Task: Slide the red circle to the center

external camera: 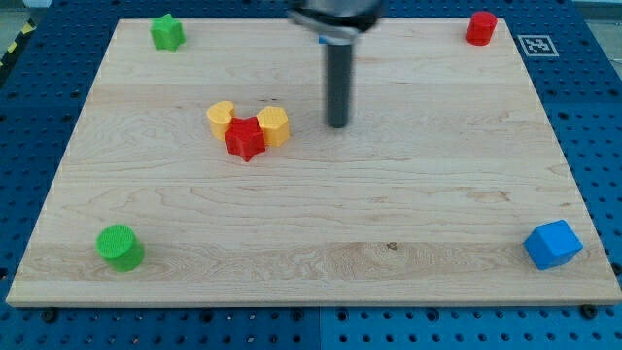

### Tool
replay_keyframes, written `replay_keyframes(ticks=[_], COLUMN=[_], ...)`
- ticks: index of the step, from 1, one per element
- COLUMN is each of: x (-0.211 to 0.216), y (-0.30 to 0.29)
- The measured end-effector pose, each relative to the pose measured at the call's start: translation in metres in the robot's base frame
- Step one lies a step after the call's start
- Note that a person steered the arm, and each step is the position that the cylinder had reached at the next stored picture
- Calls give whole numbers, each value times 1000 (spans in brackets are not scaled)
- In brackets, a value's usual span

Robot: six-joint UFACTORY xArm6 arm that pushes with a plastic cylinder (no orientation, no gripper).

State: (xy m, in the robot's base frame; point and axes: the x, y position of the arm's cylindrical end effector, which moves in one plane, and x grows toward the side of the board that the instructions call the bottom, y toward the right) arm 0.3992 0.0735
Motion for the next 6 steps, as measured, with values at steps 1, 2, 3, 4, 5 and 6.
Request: replay_keyframes(ticks=[1,2,3,4,5,6], x=[-1,-12,-22,-70,-170,-206], y=[123,239,271,272,272,271])
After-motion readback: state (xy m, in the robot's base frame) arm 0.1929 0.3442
